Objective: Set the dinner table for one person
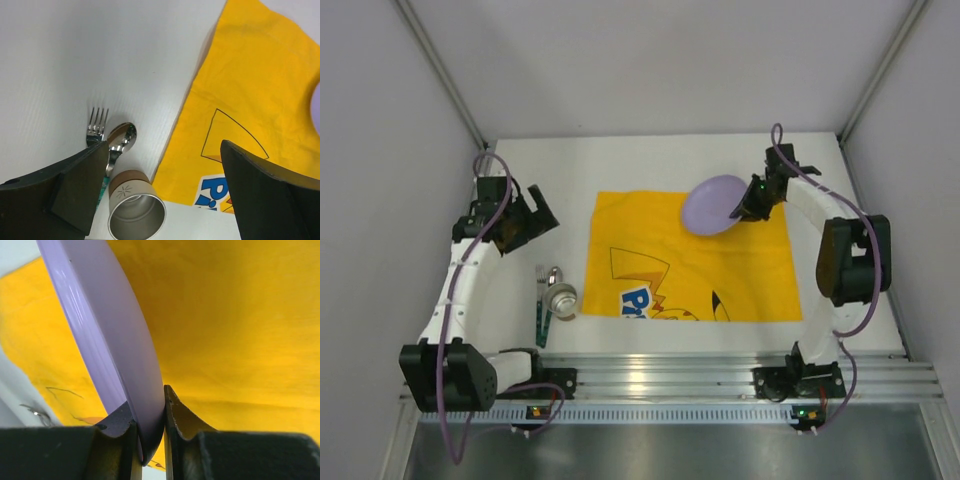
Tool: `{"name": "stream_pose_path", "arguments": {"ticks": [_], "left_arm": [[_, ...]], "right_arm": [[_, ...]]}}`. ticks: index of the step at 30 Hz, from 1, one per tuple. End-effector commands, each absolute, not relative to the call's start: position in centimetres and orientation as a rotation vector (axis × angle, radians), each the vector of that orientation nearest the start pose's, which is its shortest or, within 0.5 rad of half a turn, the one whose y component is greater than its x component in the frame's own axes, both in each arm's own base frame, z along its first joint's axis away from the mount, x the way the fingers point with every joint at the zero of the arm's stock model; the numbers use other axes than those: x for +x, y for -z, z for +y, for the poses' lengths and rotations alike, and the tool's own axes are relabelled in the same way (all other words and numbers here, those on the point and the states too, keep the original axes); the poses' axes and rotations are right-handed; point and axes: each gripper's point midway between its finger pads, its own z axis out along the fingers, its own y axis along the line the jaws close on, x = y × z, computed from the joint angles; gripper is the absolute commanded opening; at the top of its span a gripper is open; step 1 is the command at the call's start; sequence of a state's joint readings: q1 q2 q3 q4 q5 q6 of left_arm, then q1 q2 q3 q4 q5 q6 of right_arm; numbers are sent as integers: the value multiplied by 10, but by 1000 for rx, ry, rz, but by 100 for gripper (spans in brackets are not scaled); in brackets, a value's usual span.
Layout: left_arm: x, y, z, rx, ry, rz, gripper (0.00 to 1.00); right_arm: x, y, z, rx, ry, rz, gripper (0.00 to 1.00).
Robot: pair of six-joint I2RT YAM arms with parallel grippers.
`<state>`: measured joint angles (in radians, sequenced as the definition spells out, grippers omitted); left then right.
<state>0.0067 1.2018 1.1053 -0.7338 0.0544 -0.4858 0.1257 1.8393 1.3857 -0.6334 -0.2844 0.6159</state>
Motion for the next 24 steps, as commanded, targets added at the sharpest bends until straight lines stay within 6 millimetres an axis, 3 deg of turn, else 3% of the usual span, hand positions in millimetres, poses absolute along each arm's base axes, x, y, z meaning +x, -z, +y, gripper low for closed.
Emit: {"name": "stream_pose_path", "arguments": {"ticks": [1,5,7,10,12,14,18,21,23,24], "left_arm": [[301,-168,-2,-628,199,2405,98],[292,-148,-1,-642,201,2465,97],[291,-148,-3,-642,212,2466,96],[288,-151,-3,-633,216,2470,96],[285,-152,-5,-633,222,2477,95],[283,-154,-7,-631,240,2483,95],[274,-152,-13,-636,271,2512,95],[270,-150,-13,-634,266,2522,95],[267,-149,-12,-630,258,2524,95],[266,-149,-12,-627,260,2523,95]], "right_arm": [[399,-98,106,496,-541,2676,0],[403,-84,72,580,-485,2691,0],[406,-78,52,629,-461,2696,0],[401,-68,31,654,-368,2732,16],[396,-63,22,657,-305,2754,45],[392,-59,19,649,-274,2771,65],[379,-60,18,663,-253,2804,72],[370,-78,18,653,-216,2788,75],[367,-103,27,593,-206,2742,75],[363,-113,41,533,-216,2737,75]]}}
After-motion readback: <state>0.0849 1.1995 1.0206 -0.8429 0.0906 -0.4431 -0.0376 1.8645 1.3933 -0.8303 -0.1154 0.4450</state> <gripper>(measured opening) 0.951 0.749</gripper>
